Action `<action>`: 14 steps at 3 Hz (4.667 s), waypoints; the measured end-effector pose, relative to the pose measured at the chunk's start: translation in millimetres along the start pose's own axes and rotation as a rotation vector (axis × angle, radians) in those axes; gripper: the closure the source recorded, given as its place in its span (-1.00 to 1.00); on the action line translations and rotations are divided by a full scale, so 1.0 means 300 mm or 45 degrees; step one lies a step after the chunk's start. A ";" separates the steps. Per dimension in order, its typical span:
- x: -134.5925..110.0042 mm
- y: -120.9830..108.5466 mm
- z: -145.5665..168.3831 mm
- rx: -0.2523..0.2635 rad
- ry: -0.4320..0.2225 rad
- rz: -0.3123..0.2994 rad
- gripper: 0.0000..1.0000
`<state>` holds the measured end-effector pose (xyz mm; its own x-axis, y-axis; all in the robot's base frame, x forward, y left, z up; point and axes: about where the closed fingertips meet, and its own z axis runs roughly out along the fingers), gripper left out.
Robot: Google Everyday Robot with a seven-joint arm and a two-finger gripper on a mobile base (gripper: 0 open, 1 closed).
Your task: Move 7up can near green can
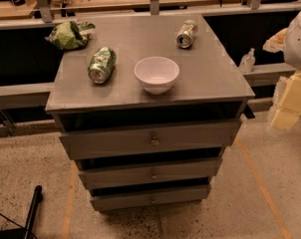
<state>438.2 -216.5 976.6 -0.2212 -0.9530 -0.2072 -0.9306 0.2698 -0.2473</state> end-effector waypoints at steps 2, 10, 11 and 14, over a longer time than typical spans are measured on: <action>-0.002 0.003 -0.010 -0.003 -0.031 0.000 -1.00; -0.346 -0.895 0.273 0.238 0.013 -0.573 -1.00; -0.362 -0.928 0.259 0.284 0.001 -0.593 -1.00; -0.374 -0.925 0.408 0.166 0.047 -1.126 -1.00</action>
Offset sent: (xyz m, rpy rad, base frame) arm -0.0042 -0.0008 0.0009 0.0553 0.0137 0.0175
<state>756.9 -167.4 952.5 0.5503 -0.8230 0.1408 -0.7251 -0.5547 -0.4082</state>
